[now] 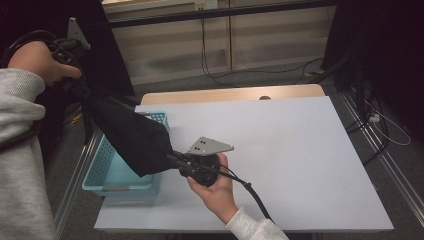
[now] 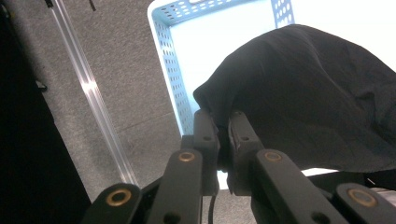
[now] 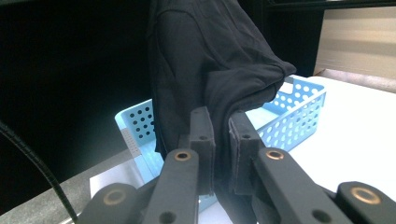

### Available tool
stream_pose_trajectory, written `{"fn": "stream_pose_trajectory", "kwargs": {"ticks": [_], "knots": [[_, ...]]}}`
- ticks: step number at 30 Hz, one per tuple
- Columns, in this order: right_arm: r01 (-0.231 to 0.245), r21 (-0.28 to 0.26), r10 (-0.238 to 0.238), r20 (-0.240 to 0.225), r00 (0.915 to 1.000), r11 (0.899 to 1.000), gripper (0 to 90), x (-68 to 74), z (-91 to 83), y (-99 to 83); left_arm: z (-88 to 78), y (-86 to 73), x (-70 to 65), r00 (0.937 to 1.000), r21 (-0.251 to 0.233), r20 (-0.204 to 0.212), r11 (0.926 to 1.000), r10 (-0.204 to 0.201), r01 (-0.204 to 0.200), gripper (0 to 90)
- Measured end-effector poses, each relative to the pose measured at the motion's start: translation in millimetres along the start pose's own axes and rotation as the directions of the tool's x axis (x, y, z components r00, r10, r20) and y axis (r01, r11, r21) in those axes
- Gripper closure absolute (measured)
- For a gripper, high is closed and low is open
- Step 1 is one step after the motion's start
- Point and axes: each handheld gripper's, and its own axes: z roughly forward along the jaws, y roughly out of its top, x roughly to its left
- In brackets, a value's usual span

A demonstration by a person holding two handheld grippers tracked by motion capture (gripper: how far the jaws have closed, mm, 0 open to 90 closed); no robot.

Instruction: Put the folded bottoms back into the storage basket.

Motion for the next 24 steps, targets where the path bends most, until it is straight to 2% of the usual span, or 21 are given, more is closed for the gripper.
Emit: {"fn": "stream_pose_trajectory", "kwargs": {"ticks": [8, 17, 24], "knots": [[0.001, 0.014, -0.001, -0.019, 0.9998, 1.000, 82.3, 5.6, 11.7, -4.5, 7.6, -0.8, 11.3, 0.9997, 0.008, 0.003, 0.9997, -0.024, 0.024, 84.6], [0.006, 0.029, -0.005, -0.037, 0.9993, 1.000, 82.2, 14.4, 26.5, -7.4, 12.6, -0.4, 22.0, 0.9996, 0.001, 0.002, 0.9996, -0.027, 0.027, 84.6], [0.014, 0.035, -0.013, -0.034, 0.9994, 0.999, 82.1, 18.2, 35.2, -11.0, 24.2, 3.1, 30.9, 0.9996, -0.007, 0.007, 0.9996, -0.028, 0.028, 84.7]]}}
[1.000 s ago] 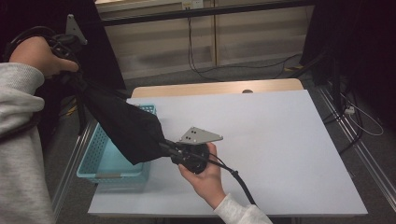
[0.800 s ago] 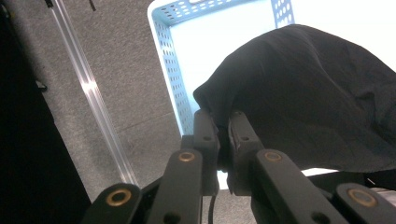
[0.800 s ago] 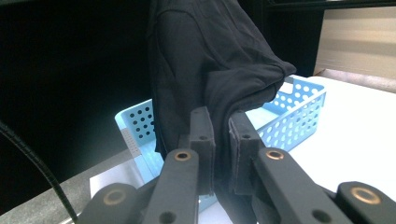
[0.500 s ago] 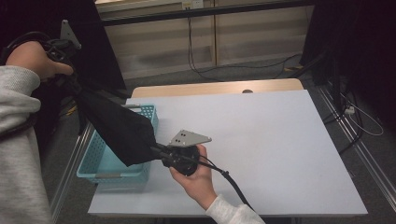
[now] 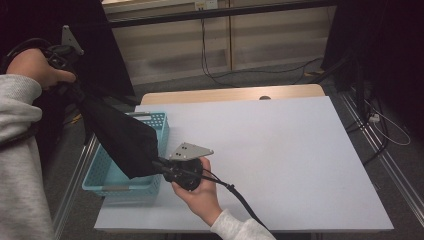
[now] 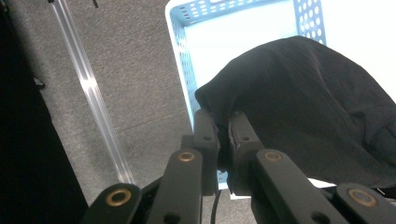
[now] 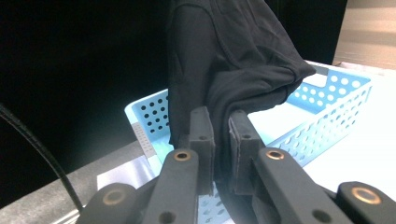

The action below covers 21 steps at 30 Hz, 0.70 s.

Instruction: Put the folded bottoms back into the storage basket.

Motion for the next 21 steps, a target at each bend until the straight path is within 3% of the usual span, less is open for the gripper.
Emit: {"fn": "stream_pose_trajectory", "kwargs": {"ticks": [9, 11, 12, 13, 14, 15, 16, 17, 18, 21], "knots": [[-0.004, 0.007, 0.004, -0.004, 1.0000, 1.000, 81.9, 2.8, 15.5, -1.7, 8.3, 16.9, 9.4, 1.0000, -0.004, 0.000, 1.0000, -0.001, 0.001, 84.6], [0.010, 0.010, -0.010, 0.000, 0.9999, 1.000, 81.5, 4.5, 21.8, 1.1, 12.9, 22.2, 15.0, 0.9999, -0.035, 0.007, 0.9993, -0.008, 0.008, 84.4], [0.036, 0.013, -0.037, 0.020, 0.9991, 0.999, 80.4, 6.2, 24.0, 2.2, 21.1, 25.5, 16.4, 1.0000, -0.097, 0.001, 0.9953, 0.005, -0.005, 82.8], [0.091, 0.006, -0.091, 0.072, 0.9932, 0.996, 74.8, 8.8, 26.0, 3.7, 27.8, 26.8, 16.6, 0.9997, -0.139, -0.022, 0.9902, 0.012, -0.015, 74.8], [0.095, 0.001, -0.095, 0.076, 0.9925, 0.995, 61.2, 8.9, 26.5, 4.2, 39.8, 28.4, 15.7, 0.9986, -0.192, -0.050, 0.9812, 0.016, -0.025, 59.8], [0.064, 0.018, -0.064, 0.045, 0.9969, 0.998, 43.1, 7.0, 27.8, 4.0, 46.3, 29.0, 15.1, 0.9987, -0.212, -0.049, 0.9769, 0.016, -0.026, 49.6], [0.059, 0.035, -0.061, 0.054, 0.9967, 0.998, 41.4, 5.6, 26.7, 3.3, 55.4, 28.6, 13.4, 0.9992, -0.234, -0.036, 0.9718, 0.019, -0.027, 46.1], [0.104, 0.051, -0.108, 0.093, 0.9898, 0.993, 45.3, 3.0, 21.5, 1.0, 60.2, 28.2, 12.0, 0.9995, -0.242, -0.021, 0.9699, 0.025, -0.030, 40.3], [0.116, 0.051, -0.121, 0.101, 0.9875, 0.992, 43.9, 1.4, 17.9, -0.3, 68.3, 26.4, 8.5, 0.9993, -0.262, -0.006, 0.9644, 0.036, -0.036, 36.8], [0.091, 0.070, -0.098, 0.098, 0.9904, 0.993, 38.3, -9.4, 2.1, -4.8, 79.4, 20.5, 1.0, 0.9984, -0.263, 0.015, 0.9636, 0.054, -0.048, 34.7]]}}
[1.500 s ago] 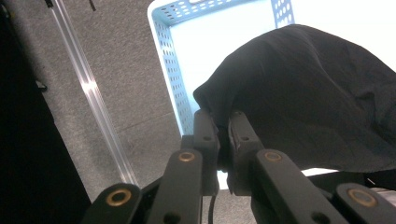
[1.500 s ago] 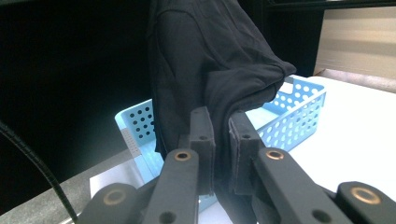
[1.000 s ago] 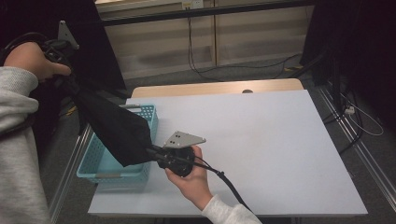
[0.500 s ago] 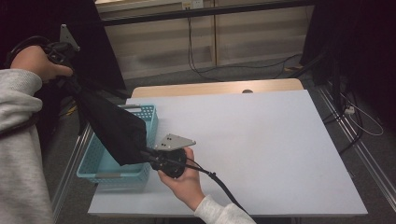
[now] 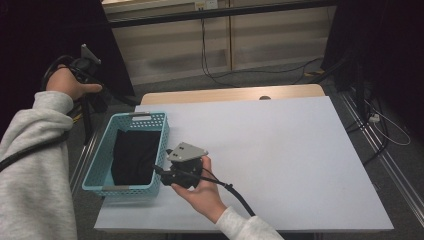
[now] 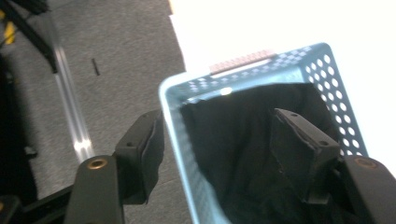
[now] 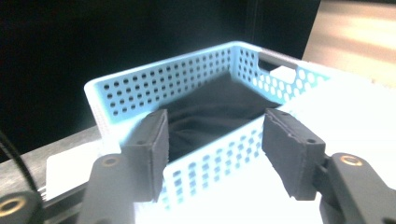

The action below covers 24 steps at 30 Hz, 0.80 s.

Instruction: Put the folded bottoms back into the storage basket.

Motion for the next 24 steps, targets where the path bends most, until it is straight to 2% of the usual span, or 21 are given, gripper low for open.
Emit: {"fn": "stream_pose_trajectory", "kwargs": {"ticks": [2, 9, 13, 16, 22, 24], "knots": [[0.010, 0.010, -0.011, 0.020, 0.9997, 1.000, 37.9, -5.7, -8.9, -3.7, 4.3, -6.8, -2.8, 0.9997, -0.009, 0.020, 0.9999, -0.009, 0.009, 32.6], [0.014, 0.031, -0.014, 0.025, 0.9996, 0.999, 33.4, -18.1, -28.6, -12.1, 14.7, -30.4, -7.1, 0.9984, -0.017, 0.056, 0.9997, -0.014, 0.015, 29.5], [0.013, 0.032, -0.014, 0.031, 0.9994, 0.999, 31.5, -25.8, -36.1, -16.4, 17.8, -37.5, -12.4, 0.9970, -0.040, 0.077, 0.9991, -0.014, 0.017, 28.4], [-0.010, 0.028, 0.009, 0.037, 0.9993, 1.000, 30.3, -33.2, -43.0, -19.8, 22.0, -41.9, -16.0, 0.9960, -0.031, 0.089, 0.9994, -0.011, 0.014, 27.2], [-0.021, 0.046, 0.019, 0.050, 0.9986, 0.999, 27.7, -46.8, -57.1, -27.8, 29.0, -48.5, -23.9, 0.9945, -0.038, 0.104, 0.9992, -0.004, 0.008, 25.2], [-0.025, 0.054, 0.022, 0.057, 0.9981, 0.998, 27.1, -51.7, -61.7, -30.7, 31.3, -50.7, -27.5, 0.9927, -0.044, 0.120, 0.9989, -0.012, 0.018, 24.7]]}}
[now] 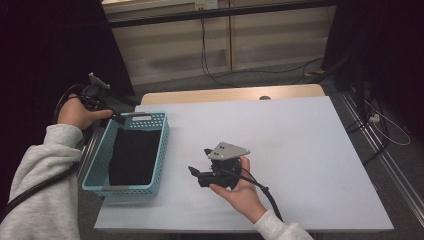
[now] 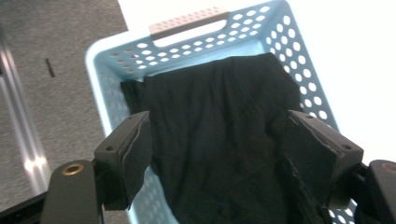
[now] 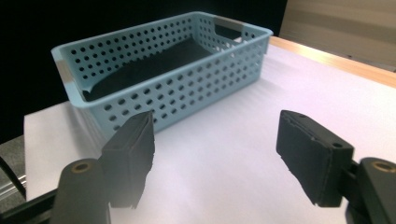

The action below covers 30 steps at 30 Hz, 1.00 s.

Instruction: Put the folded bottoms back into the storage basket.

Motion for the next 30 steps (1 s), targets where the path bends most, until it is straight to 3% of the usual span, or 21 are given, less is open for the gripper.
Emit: {"fn": "stream_pose_trajectory", "kwargs": {"ticks": [1, 13, 23, 30], "knots": [[-0.003, 0.002, 0.003, 0.003, 1.0000, 1.000, 26.9, -1.9, -1.6, -1.3, 0.8, -0.6, -0.5, 0.9999, 0.002, 0.002, 0.9999, 0.015, -0.015, 24.6], [-0.033, 0.015, 0.033, 0.024, 0.9992, 0.999, 25.4, -20.8, -23.7, -22.7, 20.2, -15.7, -14.5, 0.9988, -0.011, 0.044, 0.9997, 0.023, -0.022, 24.2], [-0.058, 0.018, 0.057, 0.049, 0.9971, 0.998, 25.2, -37.0, -38.0, -33.8, 28.6, -18.9, -23.3, 0.9971, -0.021, 0.064, 0.9989, 0.042, -0.041, 23.8], [-0.072, 0.034, 0.070, 0.054, 0.9961, 0.997, 25.0, -45.4, -43.5, -44.2, 32.0, -23.7, -26.1, 0.9964, -0.027, 0.078, 0.9992, 0.032, -0.030, 23.7]]}}
